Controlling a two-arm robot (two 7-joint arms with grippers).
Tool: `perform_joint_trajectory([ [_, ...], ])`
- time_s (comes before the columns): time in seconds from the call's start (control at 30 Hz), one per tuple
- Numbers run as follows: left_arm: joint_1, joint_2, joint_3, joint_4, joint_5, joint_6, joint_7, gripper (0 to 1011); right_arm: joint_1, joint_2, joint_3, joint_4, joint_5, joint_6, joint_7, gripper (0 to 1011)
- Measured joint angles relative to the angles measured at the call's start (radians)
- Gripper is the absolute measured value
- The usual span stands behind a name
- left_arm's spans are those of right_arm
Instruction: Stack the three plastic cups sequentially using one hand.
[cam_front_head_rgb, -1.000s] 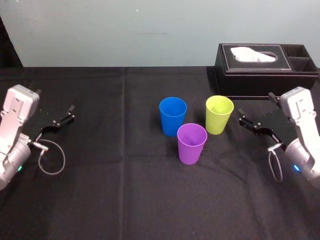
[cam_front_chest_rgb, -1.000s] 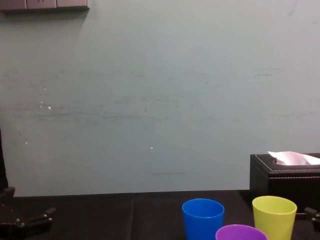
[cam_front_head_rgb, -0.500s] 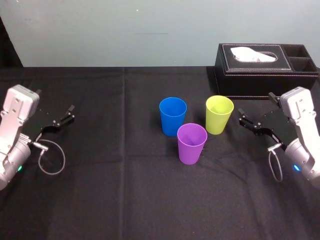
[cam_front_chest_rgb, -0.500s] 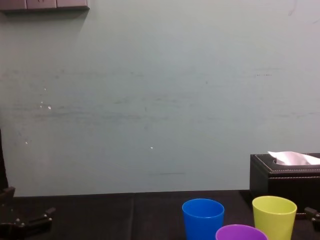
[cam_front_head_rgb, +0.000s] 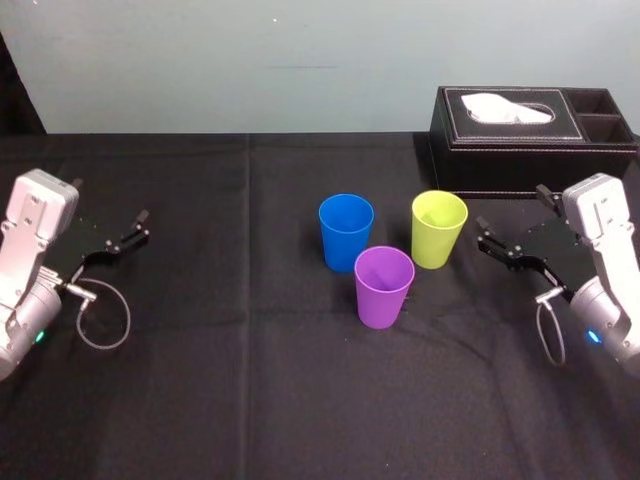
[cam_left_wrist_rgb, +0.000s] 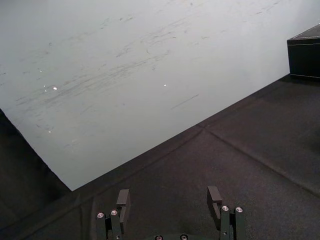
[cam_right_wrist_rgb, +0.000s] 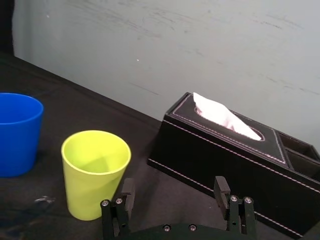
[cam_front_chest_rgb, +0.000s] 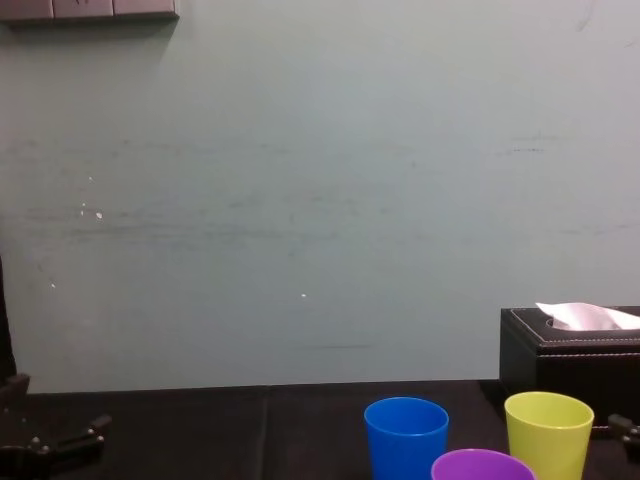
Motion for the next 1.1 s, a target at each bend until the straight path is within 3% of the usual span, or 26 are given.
perform_joint_trajectory([
  [0.57,0.000,0.000,0.000,0.000,0.000,0.000,0.000,1011,-0.100,0.014,0.043,-0.087,0.093,0.057,0.146,1003],
  [1.1,0.000,0.000,0.000,0.000,0.000,0.000,0.000,1011,-0.068,-0.079,0.067,-0.049,0.155,0.133,0.223,1003],
])
